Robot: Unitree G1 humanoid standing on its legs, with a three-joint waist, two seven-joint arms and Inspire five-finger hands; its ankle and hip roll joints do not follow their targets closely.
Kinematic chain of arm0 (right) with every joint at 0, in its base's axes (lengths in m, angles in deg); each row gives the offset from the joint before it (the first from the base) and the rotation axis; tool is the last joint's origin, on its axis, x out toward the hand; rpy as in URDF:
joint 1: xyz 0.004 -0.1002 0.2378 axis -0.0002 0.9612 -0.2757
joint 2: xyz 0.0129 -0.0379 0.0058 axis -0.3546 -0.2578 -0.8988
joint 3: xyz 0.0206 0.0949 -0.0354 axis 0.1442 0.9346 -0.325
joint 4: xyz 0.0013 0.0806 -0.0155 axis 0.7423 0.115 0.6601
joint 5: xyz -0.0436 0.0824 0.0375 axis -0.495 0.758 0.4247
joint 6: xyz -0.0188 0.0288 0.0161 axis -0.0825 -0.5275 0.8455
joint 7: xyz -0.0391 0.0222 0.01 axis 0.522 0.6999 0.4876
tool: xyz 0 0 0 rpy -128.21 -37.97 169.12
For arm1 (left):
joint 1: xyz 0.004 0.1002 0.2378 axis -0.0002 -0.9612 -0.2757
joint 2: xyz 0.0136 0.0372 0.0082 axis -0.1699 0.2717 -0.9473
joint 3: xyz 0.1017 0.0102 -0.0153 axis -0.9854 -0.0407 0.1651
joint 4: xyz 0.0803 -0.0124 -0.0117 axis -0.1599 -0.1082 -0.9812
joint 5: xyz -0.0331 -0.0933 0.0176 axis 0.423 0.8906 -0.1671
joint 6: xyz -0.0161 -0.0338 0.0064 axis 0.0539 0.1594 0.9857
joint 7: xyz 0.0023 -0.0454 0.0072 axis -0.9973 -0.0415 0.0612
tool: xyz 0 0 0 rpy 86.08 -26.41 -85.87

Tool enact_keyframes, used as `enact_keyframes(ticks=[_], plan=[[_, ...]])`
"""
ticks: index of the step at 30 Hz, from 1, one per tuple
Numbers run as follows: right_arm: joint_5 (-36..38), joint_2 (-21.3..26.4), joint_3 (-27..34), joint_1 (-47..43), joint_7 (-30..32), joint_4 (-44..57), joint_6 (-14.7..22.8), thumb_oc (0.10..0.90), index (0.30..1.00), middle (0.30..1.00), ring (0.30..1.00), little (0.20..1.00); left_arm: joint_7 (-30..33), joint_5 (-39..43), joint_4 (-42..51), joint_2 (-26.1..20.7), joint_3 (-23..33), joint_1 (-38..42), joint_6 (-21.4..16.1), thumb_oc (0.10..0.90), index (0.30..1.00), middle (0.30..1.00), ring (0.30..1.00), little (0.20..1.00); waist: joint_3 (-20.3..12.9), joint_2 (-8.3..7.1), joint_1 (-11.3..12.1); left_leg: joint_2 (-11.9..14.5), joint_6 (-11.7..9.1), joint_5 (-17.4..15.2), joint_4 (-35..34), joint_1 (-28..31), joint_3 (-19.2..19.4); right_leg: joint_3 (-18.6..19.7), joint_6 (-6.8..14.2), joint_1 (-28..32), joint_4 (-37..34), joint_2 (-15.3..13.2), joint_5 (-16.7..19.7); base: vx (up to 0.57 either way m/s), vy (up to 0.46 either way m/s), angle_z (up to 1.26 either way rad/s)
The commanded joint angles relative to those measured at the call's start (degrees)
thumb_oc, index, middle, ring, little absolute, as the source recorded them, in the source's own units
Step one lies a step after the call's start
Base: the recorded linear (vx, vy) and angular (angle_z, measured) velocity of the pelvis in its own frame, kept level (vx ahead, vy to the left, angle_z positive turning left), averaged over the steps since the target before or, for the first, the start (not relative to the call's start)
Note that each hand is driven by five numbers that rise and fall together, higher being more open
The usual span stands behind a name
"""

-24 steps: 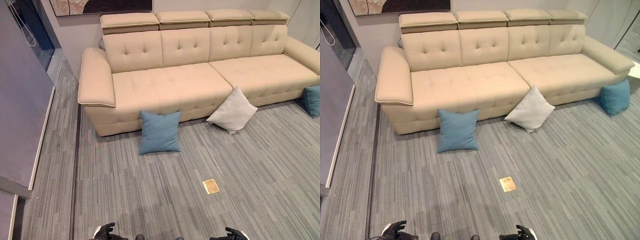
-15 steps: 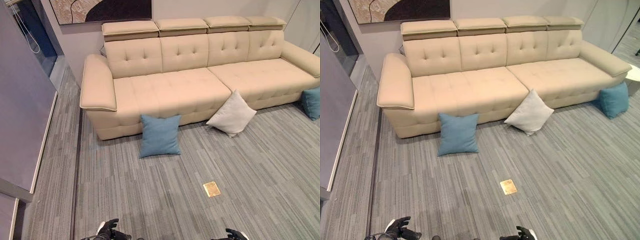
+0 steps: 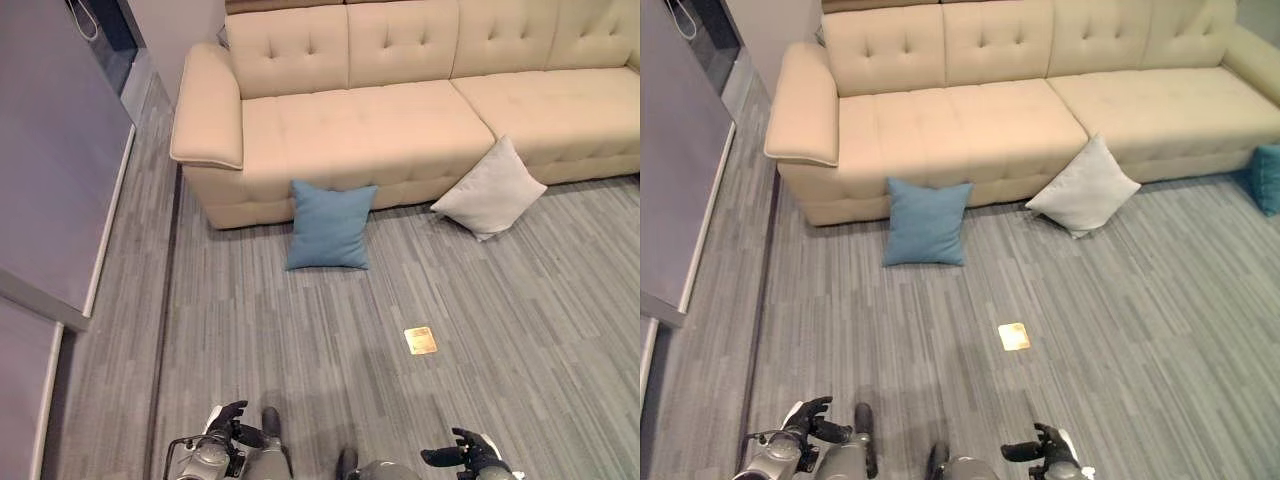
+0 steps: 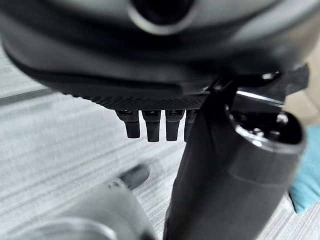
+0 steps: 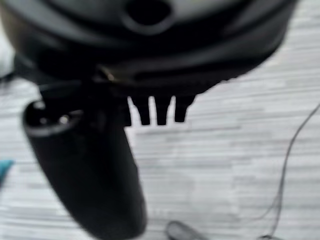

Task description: Pick up all the scattered cushions and arrange them neatly on the sofa.

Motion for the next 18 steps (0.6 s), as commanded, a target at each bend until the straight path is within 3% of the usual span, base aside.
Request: enact_keyframes(ticks=[1,3,5,6,8,10,15,18], plan=[[-0.4,1.5,-1.6,2.5,1.0,4.2,1.4,0.8,0.9,0.9,0.9,0.9,0.6,-1.1,-0.4,-1.2,-0.5,-2.0,0.0,0.8,0.9,0.9,0.9,0.9,-3.9,-1.11,1.1,-3.7,1.8,-4.6,5.3,5.2,0.4,0.0,6.4,3.9,-3.8,-5.2,2.4,0.28,0.271,-0.71],[-1.0,1.3,-1.9,2.0,0.7,5.1,1.2,0.8,0.9,0.9,0.9,0.9,0.4,-1.2,0.0,-1.7,-0.3,-1.9,-0.2,0.8,0.9,0.9,0.9,0.9,-4.2,-1.02,1.4,-4.6,3.2,-5.8,3.7,7.1,1.4,0.6,8.3,1.9,0.2,-6.4,3.0,0.25,0.267,-0.67],[-1.8,1.5,-3.0,1.1,0.4,6.0,1.1,0.8,0.9,0.9,0.9,0.9,0.0,1.7,2.5,-1.9,0.6,-1.9,-0.7,0.8,0.9,0.9,0.9,0.9,-3.1,-1.08,1.5,-5.7,4.8,-6.3,4.2,7.8,1.3,1.8,10.9,-2.1,7.3,-7.9,8.1,0.12,0.194,-0.51],[-2.5,1.9,-3.7,0.2,0.1,7.0,0.8,0.8,0.9,0.9,0.9,0.9,0.0,3.7,5.0,-2.3,1.0,-1.5,-1.3,0.8,0.9,0.9,0.9,0.9,-2.6,-0.35,1.3,-5.6,5.4,-5.6,3.6,7.4,0.6,2.7,11.6,-5.9,11.2,-7.3,9.8,0.06,0.098,-0.34],[-2.3,2.3,-3.3,0.4,0.0,7.3,1.2,0.8,0.9,0.9,0.9,0.9,-0.5,3.4,4.9,-2.4,1.2,-1.5,-1.3,0.8,0.9,0.9,0.9,0.9,-3.6,-0.76,1.5,-6.5,5.3,-5.5,1.3,8.8,0.0,2.2,10.5,-2.6,6.4,-6.9,6.8,0.17,0.063,0.32],[-2.1,2.6,-2.3,0.8,0.2,6.2,1.2,0.8,0.9,0.9,0.9,0.9,-0.3,2.0,3.3,-2.7,1.4,-1.8,-0.9,0.8,0.9,0.9,0.9,0.9,-5.4,-1.61,2.0,-7.4,5.5,-5.7,-1.6,10.6,-0.1,1.8,10.6,-1.2,5.7,-6.8,8.7,0.17,0.037,0.61],[-2.2,2.1,-2.8,0.4,0.1,6.1,1.1,0.8,0.9,0.9,0.9,0.9,-0.4,-0.1,1.6,-2.9,0.7,-2.0,-0.5,0.8,0.9,0.9,0.9,0.9,-3.3,-0.26,1.8,-6.7,6.9,-6.8,-1.9,13.1,-0.9,0.4,11.7,-8.0,17.1,-8.2,12.1,0.06,0.059,0.0],[-3.1,1.9,-3.7,0.4,0.1,5.8,0.8,0.8,0.9,0.9,0.9,0.9,-0.5,-0.6,0.6,-2.7,0.5,-2.1,-0.3,0.8,0.9,0.9,0.9,0.9,-2.6,0.12,1.4,-6.9,6.6,-7.4,-3.4,15.6,-1.7,-3.0,10.5,-10.8,10.6,-9.5,11.0,0.18,-0.031,-0.15]])
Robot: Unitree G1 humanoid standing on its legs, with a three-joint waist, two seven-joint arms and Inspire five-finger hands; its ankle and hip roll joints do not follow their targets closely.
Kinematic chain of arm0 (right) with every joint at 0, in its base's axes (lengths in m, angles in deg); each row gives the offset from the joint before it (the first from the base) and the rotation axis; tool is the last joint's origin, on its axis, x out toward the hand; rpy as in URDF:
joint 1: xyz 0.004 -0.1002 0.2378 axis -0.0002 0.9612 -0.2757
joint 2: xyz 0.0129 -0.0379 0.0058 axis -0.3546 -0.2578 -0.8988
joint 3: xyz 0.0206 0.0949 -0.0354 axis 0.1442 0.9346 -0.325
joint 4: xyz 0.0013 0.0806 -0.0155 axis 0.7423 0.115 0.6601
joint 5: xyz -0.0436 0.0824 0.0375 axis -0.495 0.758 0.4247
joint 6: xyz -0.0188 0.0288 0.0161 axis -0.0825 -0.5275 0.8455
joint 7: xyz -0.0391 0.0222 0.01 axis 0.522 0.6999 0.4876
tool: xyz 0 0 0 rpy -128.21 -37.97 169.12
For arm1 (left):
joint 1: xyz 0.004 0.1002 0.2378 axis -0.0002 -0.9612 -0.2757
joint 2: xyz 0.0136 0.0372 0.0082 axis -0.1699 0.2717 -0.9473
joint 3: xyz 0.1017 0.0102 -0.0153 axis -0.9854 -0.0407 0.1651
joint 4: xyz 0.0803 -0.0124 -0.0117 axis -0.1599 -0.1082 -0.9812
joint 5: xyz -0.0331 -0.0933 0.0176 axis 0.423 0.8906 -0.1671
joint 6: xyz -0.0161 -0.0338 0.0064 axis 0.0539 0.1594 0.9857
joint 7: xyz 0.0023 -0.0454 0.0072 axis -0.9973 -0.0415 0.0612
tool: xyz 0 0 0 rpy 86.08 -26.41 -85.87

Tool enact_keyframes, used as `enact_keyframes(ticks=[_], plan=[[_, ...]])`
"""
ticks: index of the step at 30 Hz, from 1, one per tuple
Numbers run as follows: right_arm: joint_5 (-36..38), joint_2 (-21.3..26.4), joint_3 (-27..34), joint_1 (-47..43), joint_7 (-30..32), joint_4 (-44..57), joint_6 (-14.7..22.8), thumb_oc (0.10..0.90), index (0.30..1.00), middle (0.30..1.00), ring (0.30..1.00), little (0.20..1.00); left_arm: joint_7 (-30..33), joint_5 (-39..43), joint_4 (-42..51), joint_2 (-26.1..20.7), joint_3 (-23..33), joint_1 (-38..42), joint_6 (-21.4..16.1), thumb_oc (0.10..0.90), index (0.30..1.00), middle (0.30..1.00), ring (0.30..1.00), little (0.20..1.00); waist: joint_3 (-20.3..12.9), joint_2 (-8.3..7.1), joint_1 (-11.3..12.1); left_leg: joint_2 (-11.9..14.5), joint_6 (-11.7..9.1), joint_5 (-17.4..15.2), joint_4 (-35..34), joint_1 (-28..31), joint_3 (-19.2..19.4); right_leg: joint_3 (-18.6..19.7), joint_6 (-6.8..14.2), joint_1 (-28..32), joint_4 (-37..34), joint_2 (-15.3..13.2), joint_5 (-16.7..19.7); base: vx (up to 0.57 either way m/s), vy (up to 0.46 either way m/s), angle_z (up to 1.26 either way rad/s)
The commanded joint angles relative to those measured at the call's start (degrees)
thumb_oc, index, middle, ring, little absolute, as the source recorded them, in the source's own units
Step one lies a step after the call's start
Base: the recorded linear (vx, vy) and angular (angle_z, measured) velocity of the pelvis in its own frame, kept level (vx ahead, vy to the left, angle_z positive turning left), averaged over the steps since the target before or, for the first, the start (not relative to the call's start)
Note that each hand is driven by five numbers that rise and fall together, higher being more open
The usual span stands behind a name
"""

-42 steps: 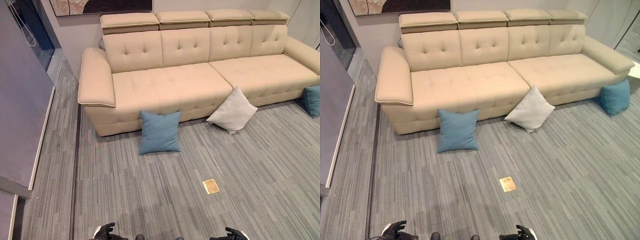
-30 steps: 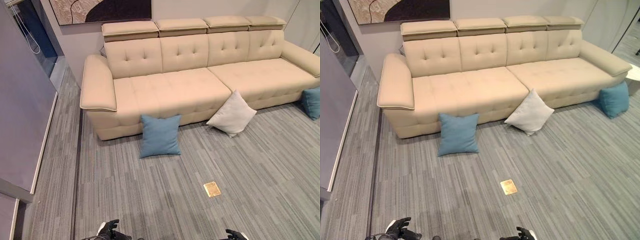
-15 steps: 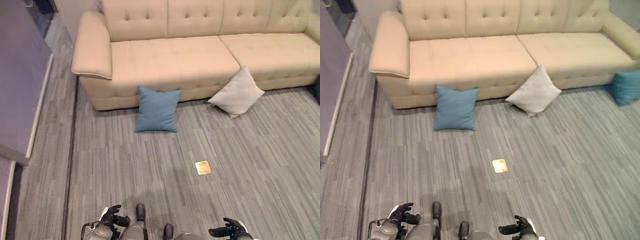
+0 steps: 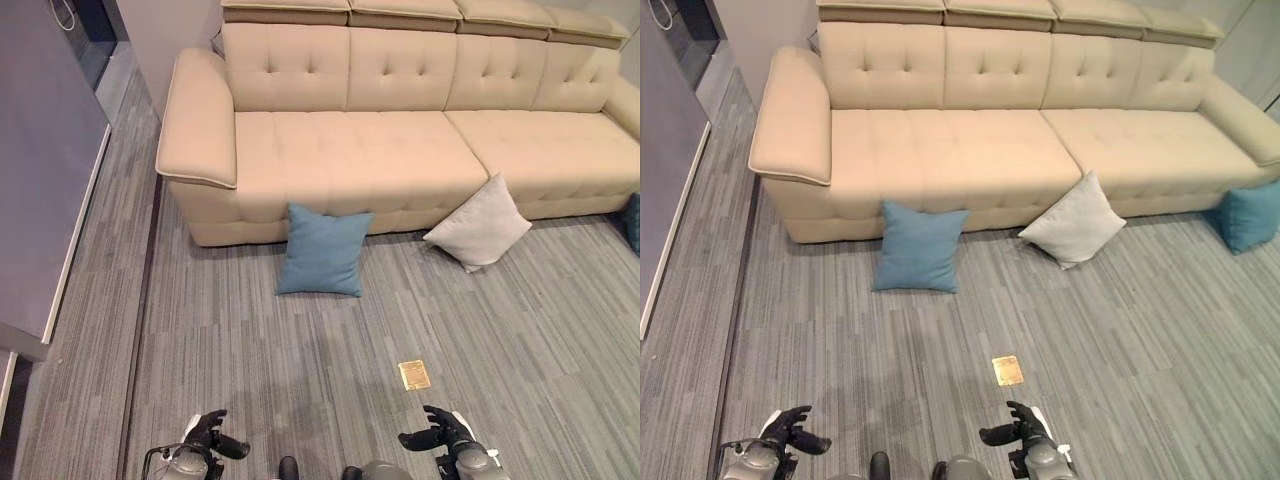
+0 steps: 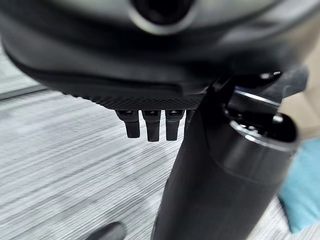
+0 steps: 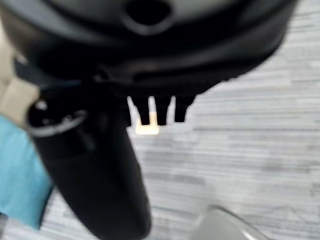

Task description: Pick up all the scattered cushions and arrange them neatly on the sofa.

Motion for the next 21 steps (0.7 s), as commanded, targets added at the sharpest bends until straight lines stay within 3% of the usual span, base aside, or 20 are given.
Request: enact_keyframes(ticks=[1,4,7,9,11,12,15,19,21], plan=[[-1.2,3.4,-0.2,1.1,1.1,-0.3,0.1,0.8,0.9,0.9,0.9,0.9,0.3,-1.9,-0.9,1.9,1.8,1.4,-1.4,0.8,0.9,0.9,0.9,0.9,1.5,0.35,-1.2,-0.1,-3.5,-4.4,2.5,-0.6,-3.2,-2.5,-0.9,4.6,-21.3,-0.4,9.7,0.23,-0.105,-0.19],[-1.6,3.5,-0.5,1.0,0.8,-0.3,-0.1,0.8,0.9,0.9,0.9,0.9,0.0,-2.4,-1.8,2.2,1.8,1.6,-1.7,0.8,0.9,0.9,0.9,0.9,1.7,-0.24,-1.9,-1.1,-4.2,-6.0,2.2,1.5,-4.5,-1.4,-0.5,4.3,-29.8,0.2,10.9,0.23,-0.101,-0.08],[-1.2,3.3,-0.1,1.8,0.8,-0.6,0.0,0.8,0.9,0.9,0.9,0.9,0.2,-2.1,-2.4,2.9,2.0,1.4,-1.7,0.8,0.9,0.9,0.9,0.9,0.9,-0.09,-2.5,-1.0,-5.0,-7.5,2.8,2.6,-5.6,-0.2,-1.6,5.5,-30.6,1.4,10.7,0.24,-0.105,0.12],[-0.2,3.3,0.5,2.6,0.8,-0.4,0.4,0.8,0.9,0.9,0.9,0.9,0.0,-1.9,-2.3,3.2,1.8,1.5,-1.8,0.8,0.9,0.9,0.9,0.9,0.4,-0.17,-3.0,-0.2,-6.8,-8.5,6.0,2.3,-4.9,-2.1,-2.6,7.8,-32.2,1.6,9.7,0.24,-0.166,0.51],[0.9,3.5,1.1,2.8,0.8,-0.4,1.0,0.8,0.9,0.9,0.9,0.9,-0.3,-1.4,-2.0,3.6,1.7,1.8,-1.9,0.8,0.9,0.9,0.9,0.9,0.8,-0.33,-3.2,1.0,-9.3,-6.5,13.1,-0.6,-3.5,-3.2,-3.6,10.3,-33.8,1.9,9.1,0.13,-0.182,1.23],[1.8,3.6,1.1,2.2,1.0,-0.4,1.2,0.8,0.9,0.9,0.9,0.9,-0.4,-0.1,-1.2,3.7,1.5,2.8,-1.9,0.8,0.9,0.9,0.9,0.9,2.2,-1.05,-2.8,2.8,-11.0,-3.7,23.2,-6.2,-2.2,-4.1,-5.2,12.3,-34.6,1.9,8.2,0.06,-0.161,1.28],[2.4,3.7,1.0,2.2,1.0,-0.5,1.2,0.8,0.9,0.9,0.9,0.9,-0.4,0.6,-0.5,3.6,1.4,3.1,-2.1,0.8,0.9,0.9,0.9,0.9,2.5,-1.37,-2.6,4.5,-11.2,-2.1,27.1,-9.3,-0.5,-4.9,-6.2,14.1,-35.7,2.5,7.2,0.08,-0.113,0.23],[2.6,4.1,0.9,2.6,1.2,-0.7,1.3,0.8,0.9,0.9,0.9,0.9,-0.4,0.3,-0.4,3.6,1.0,3.1,-1.8,0.8,0.9,0.9,0.9,0.9,2.6,-2.05,-1.8,5.4,-9.7,-4.3,21.1,-12.6,1.2,-4.9,-5.9,16.9,-37.2,3.0,5.3,0.19,-0.011,0.01],[2.3,4.2,0.7,2.8,1.3,-0.6,1.1,0.8,0.9,0.9,0.9,0.9,-0.4,-0.2,-0.5,3.4,0.9,2.8,-1.7,0.8,0.9,0.9,0.9,0.9,2.5,-2.18,-1.5,6.6,-9.8,-2.0,17.5,-14.9,2.1,-4.5,-5.7,18.2,-37.4,3.3,4.4,0.23,0.07,0.01]])
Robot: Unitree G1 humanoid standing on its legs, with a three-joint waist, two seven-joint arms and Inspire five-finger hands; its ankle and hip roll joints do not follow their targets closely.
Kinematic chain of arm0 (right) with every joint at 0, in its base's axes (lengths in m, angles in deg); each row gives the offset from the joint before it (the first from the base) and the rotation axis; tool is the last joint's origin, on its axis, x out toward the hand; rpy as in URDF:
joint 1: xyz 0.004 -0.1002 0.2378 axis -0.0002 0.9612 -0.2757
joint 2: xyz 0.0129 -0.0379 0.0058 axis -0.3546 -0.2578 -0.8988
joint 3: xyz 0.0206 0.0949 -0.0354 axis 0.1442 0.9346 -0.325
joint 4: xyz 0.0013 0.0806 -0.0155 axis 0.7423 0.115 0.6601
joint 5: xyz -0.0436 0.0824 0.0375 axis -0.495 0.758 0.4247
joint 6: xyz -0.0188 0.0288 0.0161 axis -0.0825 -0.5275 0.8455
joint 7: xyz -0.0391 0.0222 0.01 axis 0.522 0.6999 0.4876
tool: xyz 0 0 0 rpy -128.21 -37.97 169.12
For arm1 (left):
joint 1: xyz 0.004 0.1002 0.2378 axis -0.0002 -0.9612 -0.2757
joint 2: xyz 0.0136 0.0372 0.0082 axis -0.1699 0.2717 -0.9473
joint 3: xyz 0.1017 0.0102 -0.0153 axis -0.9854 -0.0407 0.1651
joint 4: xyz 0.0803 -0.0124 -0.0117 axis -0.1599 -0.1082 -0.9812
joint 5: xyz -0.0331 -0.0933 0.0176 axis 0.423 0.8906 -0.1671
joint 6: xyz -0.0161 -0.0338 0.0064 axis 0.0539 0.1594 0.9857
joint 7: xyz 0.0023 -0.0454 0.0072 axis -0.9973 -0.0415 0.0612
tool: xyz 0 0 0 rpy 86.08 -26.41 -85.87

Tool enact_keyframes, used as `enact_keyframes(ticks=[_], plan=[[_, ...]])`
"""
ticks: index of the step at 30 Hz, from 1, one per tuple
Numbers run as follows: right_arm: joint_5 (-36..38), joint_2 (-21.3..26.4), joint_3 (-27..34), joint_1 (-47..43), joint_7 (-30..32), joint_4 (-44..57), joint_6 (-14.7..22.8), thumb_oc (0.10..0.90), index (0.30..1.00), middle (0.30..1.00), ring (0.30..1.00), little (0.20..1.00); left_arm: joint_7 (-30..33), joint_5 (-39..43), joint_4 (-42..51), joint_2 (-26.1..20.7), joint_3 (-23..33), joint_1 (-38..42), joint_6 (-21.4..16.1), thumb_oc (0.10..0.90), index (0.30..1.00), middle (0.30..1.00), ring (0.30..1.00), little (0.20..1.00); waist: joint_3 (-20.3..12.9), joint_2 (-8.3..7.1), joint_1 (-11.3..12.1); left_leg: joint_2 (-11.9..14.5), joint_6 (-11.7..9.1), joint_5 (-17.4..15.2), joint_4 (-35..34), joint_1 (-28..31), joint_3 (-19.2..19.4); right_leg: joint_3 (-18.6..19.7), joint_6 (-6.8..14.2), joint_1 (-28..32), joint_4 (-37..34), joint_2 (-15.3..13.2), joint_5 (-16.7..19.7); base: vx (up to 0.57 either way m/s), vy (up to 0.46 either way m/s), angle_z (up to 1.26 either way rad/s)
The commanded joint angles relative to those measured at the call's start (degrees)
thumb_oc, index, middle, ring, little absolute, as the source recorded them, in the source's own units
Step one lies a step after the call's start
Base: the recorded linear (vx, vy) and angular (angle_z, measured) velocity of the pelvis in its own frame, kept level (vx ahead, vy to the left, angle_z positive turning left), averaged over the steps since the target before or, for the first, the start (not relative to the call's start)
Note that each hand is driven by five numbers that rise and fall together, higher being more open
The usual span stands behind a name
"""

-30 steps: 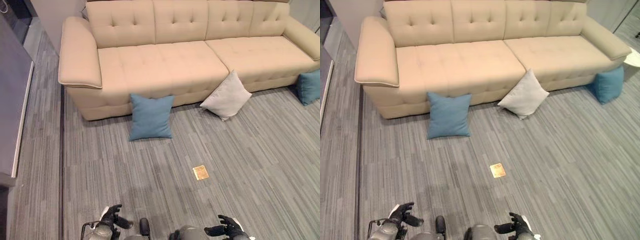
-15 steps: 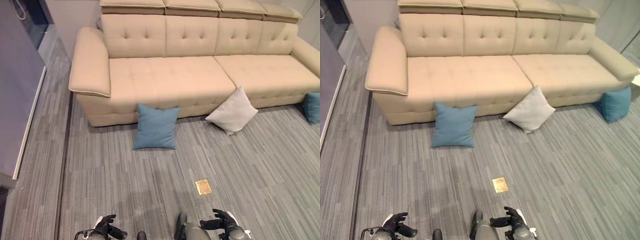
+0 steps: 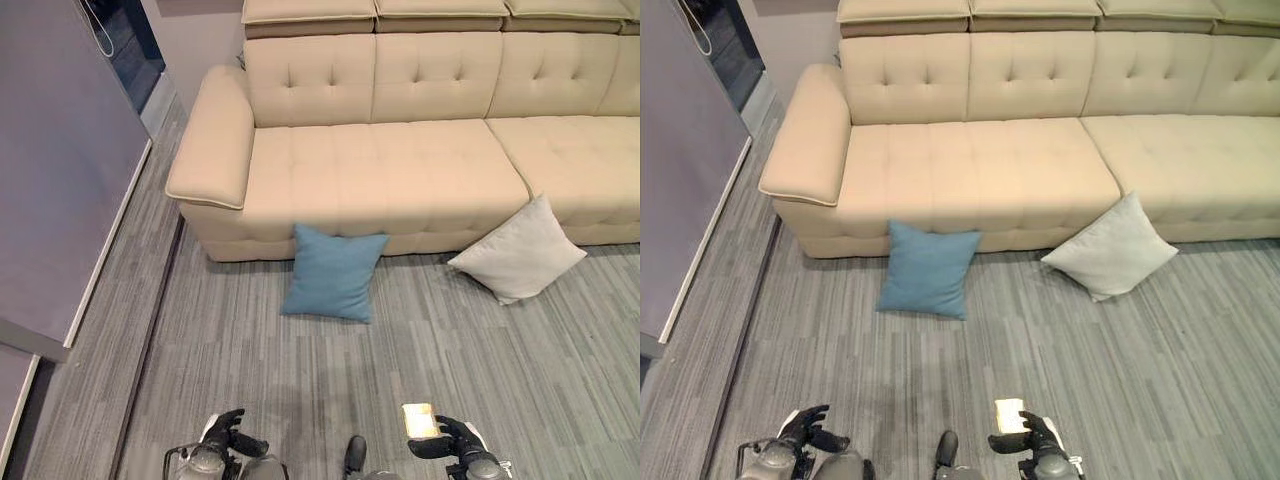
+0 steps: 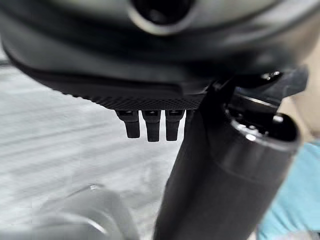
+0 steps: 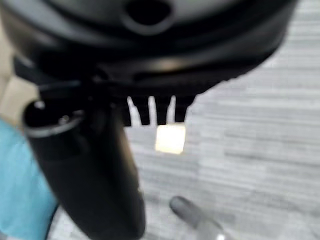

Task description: Pick up all the scattered cushions and arrange them neatly on the sofa.

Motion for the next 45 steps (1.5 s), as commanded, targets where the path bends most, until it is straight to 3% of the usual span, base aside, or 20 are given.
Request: enact_keyframes(ticks=[1,3,10,12,16,18,21,23,27,29,31,34,38,43,45], plan=[[0.4,2.8,-1.0,1.2,1.4,-0.2,0.9,0.8,0.9,0.9,0.9,0.9,0.3,-1.1,0.4,-1.1,-1.2,-0.4,-0.7,0.8,0.9,0.9,0.9,0.9,0.4,0.17,0.0,0.1,2.0,3.1,-5.1,-0.6,1.4,0.5,8.0,2.3,4.4,-2.1,-8.2,0.24,0.107,0.13],[0.1,2.7,-1.1,1.3,1.4,0.0,0.8,0.8,0.9,0.9,0.9,0.9,0.4,-1.2,0.4,-1.3,-1.3,-0.8,-0.7,0.8,0.9,0.9,0.9,0.9,0.7,0.35,0.7,0.7,1.5,5.1,-7.3,-1.2,1.6,1.1,8.0,3.9,4.8,-1.4,-9.7,0.27,0.151,-0.01],[-1.1,1.4,-1.4,1.5,0.9,0.4,0.6,0.8,0.9,0.9,0.9,0.9,0.1,-1.3,-0.1,-2.2,-0.1,-1.6,-0.4,0.8,0.9,0.9,0.9,0.9,-1.1,-0.36,1.2,-1.9,3.3,3.3,-8.9,1.7,2.1,2.6,9.9,3.5,9.5,-3.5,-10.2,0.17,0.165,-0.36],[-1.4,0.7,-1.4,0.8,0.4,1.3,0.4,0.8,0.9,0.9,0.9,0.9,0.2,-1.1,0.5,-3.3,0.3,-1.2,-0.3,0.8,0.9,0.9,0.9,0.9,-0.9,-0.41,1.4,-3.6,5.6,0.7,-8.8,3.7,2.7,2.7,12.1,0.1,18.6,-6.4,-9.1,0.16,0.262,0.0],[-1.7,0.5,-1.6,0.0,0.3,1.8,0.2,0.8,0.9,0.9,0.9,0.9,0.3,-1.3,0.6,-4.0,0.5,-1.3,-0.3,0.8,0.9,0.9,0.9,0.9,-0.5,0.62,1.1,-4.7,7.0,-0.5,-10.0,6.5,3.3,1.3,13.2,-4.3,25.5,-8.2,-5.2,0.15,0.177,0.03],[-1.8,0.9,-1.8,-0.4,0.4,2.0,0.3,0.8,0.9,0.9,0.9,0.9,0.0,-2.2,-0.3,-3.8,0.2,-1.5,-0.3,0.8,0.9,0.9,0.9,0.9,-0.3,1.44,0.1,-5.9,7.2,-1.0,-12.9,10.0,2.1,0.3,11.9,-7.5,21.8,-6.4,-6.0,0.27,0.084,0.03],[-1.8,1.0,-2.0,-0.5,0.4,2.2,0.4,0.8,0.9,0.9,0.9,0.9,0.0,-2.4,-0.5,-3.7,0.0,-1.6,-0.3,0.8,0.9,0.9,0.9,0.9,0.2,1.56,-0.5,-6.1,7.2,-1.3,-13.1,10.9,1.7,0.5,11.6,-8.5,20.3,-5.6,-5.7,0.15,0.015,0.06],[-2.0,1.3,-2.2,-0.4,0.4,2.7,0.3,0.8,0.9,0.9,0.9,0.9,-0.2,-3.4,-1.0,-3.4,-0.3,-1.4,-0.4,0.8,0.9,0.9,0.9,0.9,1.1,1.3,-1.7,-7.5,7.3,-2.2,-13.6,12.7,0.0,1.8,11.6,-11.1,15.1,-4.4,-3.4,0.2,-0.04,0.17],[-1.5,1.6,-1.8,1.0,0.0,2.6,0.6,0.8,0.9,0.9,0.9,0.9,-0.5,-4.3,-1.3,-2.8,-1.1,-1.4,-0.8,0.8,0.9,0.9,0.9,0.9,0.7,1.27,-3.3,-8.6,7.0,-4.0,-12.9,14.0,-2.2,7.3,10.8,-10.5,12.9,-1.6,-3.7,0.16,-0.055,0.47],[-1.6,1.8,-1.5,1.5,-0.1,2.3,0.6,0.8,0.9,0.9,0.9,0.9,-0.8,-4.4,-1.3,-2.5,-1.3,-1.3,-0.8,0.8,0.9,0.9,0.9,0.9,0.5,1.29,-3.4,-8.6,6.4,-4.7,-12.3,14.2,-2.4,6.8,10.5,-9.5,12.0,-1.7,-3.9,0.14,-0.095,0.78],[-1.1,2.6,-1.2,1.8,0.1,1.7,0.7,0.8,0.9,0.9,0.9,0.9,-0.9,-4.1,-0.6,-1.8,-2.4,-0.7,-0.9,0.8,0.9,0.9,0.9,0.9,0.8,1.03,-3.6,-7.8,3.9,-4.0,-5.9,11.5,-1.5,5.1,9.5,-6.7,9.9,-2.2,-4.3,0.13,-0.15,0.55],[-0.2,3.1,-1.4,1.4,0.1,1.7,0.9,0.8,0.9,0.9,0.9,0.9,-0.8,-3.4,0.3,-1.3,-3.0,0.0,-0.9,0.8,0.9,0.9,0.9,0.9,1.4,0.6,-3.3,-5.7,2.5,-2.3,2.5,6.3,-0.6,4.5,8.1,-5.3,8.9,-2.2,-5.0,0.03,-0.05,0.61],[-0.6,3.1,-2.0,1.3,0.3,1.3,0.9,0.8,0.9,0.9,0.9,0.9,-0.5,-3.1,0.4,-1.3,-2.9,-0.4,-0.7,0.8,0.9,0.9,0.9,0.9,0.6,-0.18,-2.4,-3.2,3.1,-2.9,-1.2,4.1,-0.4,4.4,8.4,-3.4,7.7,-2.3,-6.3,0.1,0.016,-0.1],[-0.7,2.9,-2.3,1.2,0.6,1.4,1.0,0.8,0.9,0.9,0.9,0.9,-0.2,-2.9,0.1,-1.5,-2.9,-0.7,-0.5,0.8,0.9,0.9,0.9,0.9,0.9,-0.23,-1.0,-0.2,1.8,2.4,-7.2,2.0,-3.9,6.0,8.3,-1.2,7.5,-1.5,-8.3,0.16,0.096,-0.18],[-0.6,2.8,-2.5,1.2,0.4,1.7,1.0,0.8,0.9,0.9,0.9,0.9,-0.3,-2.5,0.0,-1.6,-2.9,-0.7,-0.7,0.8,0.9,0.9,0.9,0.9,1.1,-0.21,-0.4,-0.6,1.7,2.5,-7.2,1.6,-5.8,7.1,8.3,-0.7,8.0,-1.5,-8.8,0.12,0.14,-0.21]])
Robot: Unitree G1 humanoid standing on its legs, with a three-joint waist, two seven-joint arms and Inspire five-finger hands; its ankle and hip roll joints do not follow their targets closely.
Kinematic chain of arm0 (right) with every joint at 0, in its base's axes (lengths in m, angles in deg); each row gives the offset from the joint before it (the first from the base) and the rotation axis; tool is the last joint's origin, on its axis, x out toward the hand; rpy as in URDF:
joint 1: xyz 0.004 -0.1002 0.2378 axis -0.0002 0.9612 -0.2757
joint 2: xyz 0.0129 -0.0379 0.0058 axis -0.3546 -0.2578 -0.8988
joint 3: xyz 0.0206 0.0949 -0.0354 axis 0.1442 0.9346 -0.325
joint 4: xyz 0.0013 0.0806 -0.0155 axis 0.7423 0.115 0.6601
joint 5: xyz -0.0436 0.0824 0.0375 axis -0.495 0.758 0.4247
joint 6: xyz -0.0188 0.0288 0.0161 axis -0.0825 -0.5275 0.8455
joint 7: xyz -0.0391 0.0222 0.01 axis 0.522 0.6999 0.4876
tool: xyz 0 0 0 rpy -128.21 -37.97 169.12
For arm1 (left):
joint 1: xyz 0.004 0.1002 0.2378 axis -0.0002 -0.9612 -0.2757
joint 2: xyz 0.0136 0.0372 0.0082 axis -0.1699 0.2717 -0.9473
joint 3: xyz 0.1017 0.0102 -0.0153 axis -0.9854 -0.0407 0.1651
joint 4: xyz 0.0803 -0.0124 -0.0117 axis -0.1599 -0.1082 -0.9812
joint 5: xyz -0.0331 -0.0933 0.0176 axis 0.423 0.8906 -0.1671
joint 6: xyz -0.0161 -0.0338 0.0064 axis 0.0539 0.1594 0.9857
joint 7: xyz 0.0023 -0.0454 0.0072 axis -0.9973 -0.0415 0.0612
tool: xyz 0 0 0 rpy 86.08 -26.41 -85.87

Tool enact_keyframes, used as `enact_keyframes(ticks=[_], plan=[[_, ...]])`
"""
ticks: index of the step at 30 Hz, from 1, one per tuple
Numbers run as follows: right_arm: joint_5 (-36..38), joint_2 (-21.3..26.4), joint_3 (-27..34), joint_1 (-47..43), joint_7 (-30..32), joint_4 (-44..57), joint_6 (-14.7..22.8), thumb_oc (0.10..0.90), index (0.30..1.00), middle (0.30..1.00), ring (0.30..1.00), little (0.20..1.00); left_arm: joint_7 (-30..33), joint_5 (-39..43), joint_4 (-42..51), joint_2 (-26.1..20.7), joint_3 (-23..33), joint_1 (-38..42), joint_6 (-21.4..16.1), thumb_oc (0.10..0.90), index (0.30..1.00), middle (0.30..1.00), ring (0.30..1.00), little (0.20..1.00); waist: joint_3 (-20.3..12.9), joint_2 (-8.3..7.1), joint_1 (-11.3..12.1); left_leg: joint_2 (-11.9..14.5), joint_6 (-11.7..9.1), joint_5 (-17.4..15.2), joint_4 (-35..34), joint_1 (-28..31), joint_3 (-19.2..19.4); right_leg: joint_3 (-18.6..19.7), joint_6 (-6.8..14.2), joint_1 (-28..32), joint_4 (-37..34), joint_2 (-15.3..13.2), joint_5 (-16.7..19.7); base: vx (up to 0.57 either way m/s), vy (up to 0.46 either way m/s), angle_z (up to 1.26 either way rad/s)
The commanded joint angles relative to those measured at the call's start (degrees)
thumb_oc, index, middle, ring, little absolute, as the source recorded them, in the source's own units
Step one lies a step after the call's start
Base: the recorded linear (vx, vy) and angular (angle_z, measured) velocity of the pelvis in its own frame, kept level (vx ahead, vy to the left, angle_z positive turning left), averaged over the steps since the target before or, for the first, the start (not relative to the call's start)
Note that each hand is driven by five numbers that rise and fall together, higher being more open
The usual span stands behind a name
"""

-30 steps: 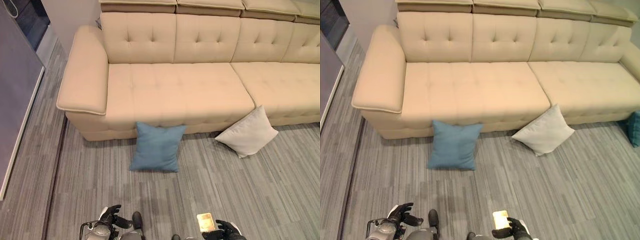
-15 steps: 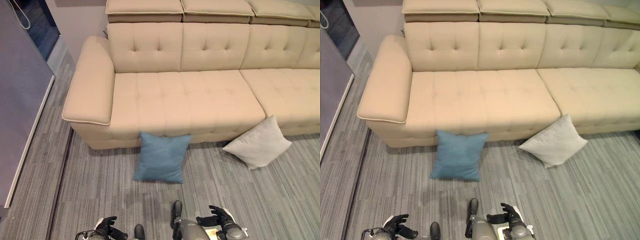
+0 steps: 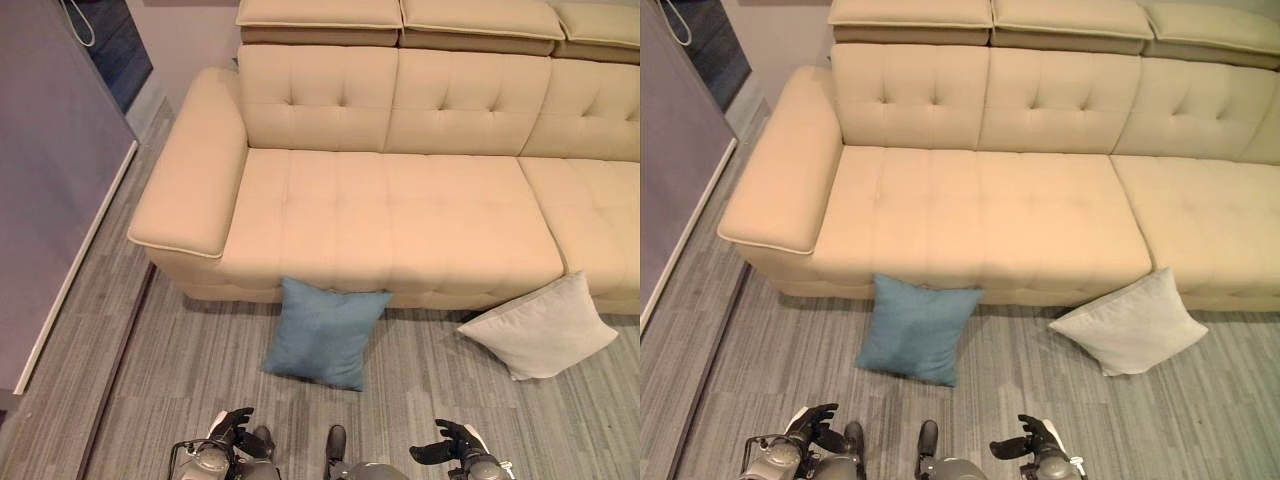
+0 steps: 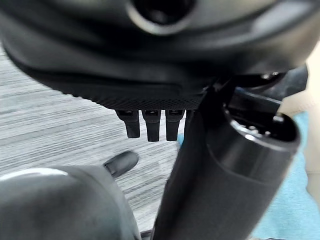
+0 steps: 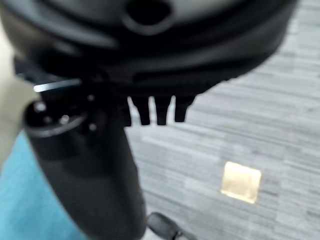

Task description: Pick up all the scattered cushions and arrange them neatly on the sofa.

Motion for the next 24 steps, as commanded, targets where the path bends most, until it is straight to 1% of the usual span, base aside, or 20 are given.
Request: enact_keyframes(ticks=[1,2,4,8,11,12,14,15,17,18,19,20,21,24], plan=[[0.8,1.7,-0.3,0.5,0.6,1.2,1.4,0.8,0.9,0.9,0.9,0.9,0.7,0.2,-0.2,-1.5,-0.9,-0.5,-1.0,0.8,0.9,0.9,0.9,0.9,0.0,-0.48,1.7,-2.1,3.6,-2.5,7.7,-1.6,-1.2,0.9,5.6,-0.8,7.9,-5.2,-7.9,0.15,0.197,-0.36],[0.5,1.5,-0.1,0.7,0.4,1.4,1.3,0.8,0.9,0.9,0.9,0.9,0.5,0.2,-0.2,-1.5,-0.9,-0.7,-0.9,0.8,0.9,0.9,0.9,0.9,-0.3,-0.21,1.5,-2.7,3.6,-2.6,6.8,-0.9,-1.6,1.1,5.9,-0.6,8.4,-5.6,-8.1,0.12,0.214,-0.59],[0.1,1.3,-0.2,0.2,0.4,1.6,1.2,0.8,0.9,0.9,0.9,0.9,0.5,0.3,0.0,-1.9,-0.7,-0.6,-1.0,0.8,0.9,0.9,0.9,0.9,-0.2,-0.23,1.8,-3.6,4.2,-3.3,6.7,-0.8,-1.3,1.8,6.7,-1.5,9.7,-6.6,-7.9,0.1,0.28,-0.5],[-0.1,0.9,-0.6,-1.4,0.6,2.9,1.0,0.8,0.9,0.9,0.9,0.9,1.0,0.6,0.6,-3.1,-0.5,0.2,-1.1,0.8,0.9,0.9,0.9,0.9,0.5,-0.04,2.2,-4.9,6.1,-4.9,7.2,-1.0,0.6,2.2,8.5,-5.2,15.1,-9.3,-7.5,0.02,0.217,-0.26],[0.0,0.8,-0.7,-2.5,0.9,3.9,1.0,0.8,0.9,0.9,0.9,0.9,1.3,1.2,1.2,-4.1,0.1,0.4,-1.1,0.8,0.9,0.9,0.9,0.9,1.4,0.28,2.5,-5.7,7.5,-6.0,7.6,-0.7,1.9,1.6,9.4,-7.6,19.0,-11.2,-6.4,0.03,0.15,-0.35],[0.1,1.1,-0.7,-3.1,1.2,4.7,1.2,0.8,0.9,0.9,0.9,0.9,1.5,1.6,1.6,-4.8,0.6,0.4,-1.3,0.8,0.9,0.9,0.9,0.9,2.1,0.63,2.7,-5.8,7.9,-6.4,7.7,-0.5,2.7,0.4,9.7,-8.8,20.8,-12.1,-6.0,0.03,0.101,-0.2],[0.2,1.1,-0.7,-3.5,1.4,5.4,1.3,0.8,0.9,0.9,0.9,0.9,1.6,1.8,1.6,-5.0,0.8,0.5,-1.4,0.8,0.9,0.9,0.9,0.9,2.3,0.76,2.7,-5.8,8.0,-6.6,7.6,-0.4,3.1,-0.3,9.7,-9.8,21.5,-12.4,-5.6,0.0,0.066,-0.15],[0.5,1.5,-0.9,-4.7,1.7,6.1,1.7,0.8,0.9,0.9,0.9,0.9,2.0,2.3,1.8,-5.3,0.8,1.0,-1.8,0.8,0.9,0.9,0.9,0.9,3.5,1.04,2.1,-6.4,8.1,-6.6,7.6,-0.5,2.9,0.5,9.6,-12.7,21.9,-11.5,-4.8,-0.01,0.053,-0.22],[0.7,1.8,-1.0,-5.2,2.1,6.7,1.9,0.8,0.9,0.9,0.9,0.9,2.3,2.8,1.9,-5.4,0.9,1.5,-2.0,0.8,0.9,0.9,0.9,0.9,4.2,0.98,2.0,-6.7,8.1,-6.7,7.9,-1.1,2.8,0.8,9.5,-13.8,21.0,-11.3,-4.2,-0.03,-0.006,-0.09],[0.9,2.0,-1.1,-5.4,2.3,7.6,2.2,0.8,0.9,0.9,0.9,0.9,2.6,3.1,2.0,-5.7,1.0,2.1,-2.2,0.8,0.9,0.9,0.9,0.9,4.5,0.52,2.1,-7.0,8.0,-6.9,8.8,-2.3,2.9,0.5,9.1,-13.0,19.0,-11.4,-4.5,-0.1,-0.061,0.1],[1.5,2.3,-1.0,-6.2,2.9,8.4,2.6,0.8,0.9,0.9,0.9,0.9,3.2,4.1,2.5,-5.9,1.3,3.0,-2.6,0.8,0.9,0.9,0.9,0.9,5.3,0.35,2.1,-7.0,7.9,-7.1,10.4,-4.4,2.8,0.0,8.9,-13.7,18.1,-12.0,-4.7,-0.11,-0.072,0.25],[1.7,2.5,-0.9,-6.5,3.3,8.8,2.8,0.8,0.9,0.9,0.9,0.9,3.5,4.5,2.8,-6.0,1.2,3.5,-2.8,0.8,0.9,0.9,0.9,0.9,5.4,0.28,2.3,-7.1,7.8,-7.1,11.0,-5.8,2.7,-0.2,8.7,-13.9,17.4,-11.9,-4.8,-0.19,-0.088,0.29],[2.6,2.7,-1.0,-7.4,4.0,9.9,3.5,0.8,0.9,0.9,0.9,0.9,4.5,5.6,3.8,-6.3,1.3,4.6,-3.3,0.8,0.9,0.9,0.9,0.9,6.2,0.12,2.3,-7.0,7.5,-6.9,12.1,-8.5,2.4,0.5,8.1,-16.2,18.0,-11.3,-5.0,-0.18,-0.114,0.31],[4.2,3.9,-1.2,-10.3,6.1,12.6,4.5,0.8,0.9,0.9,0.9,0.9,6.5,8.5,6.3,-7.1,1.1,7.4,-4.5,0.8,0.9,0.9,0.9,0.9,6.8,0.44,2.5,-6.1,7.0,-6.5,15.4,-15.8,1.9,-0.6,7.3,-22.7,20.3,-11.3,-4.9,-0.14,-0.14,0.1]])
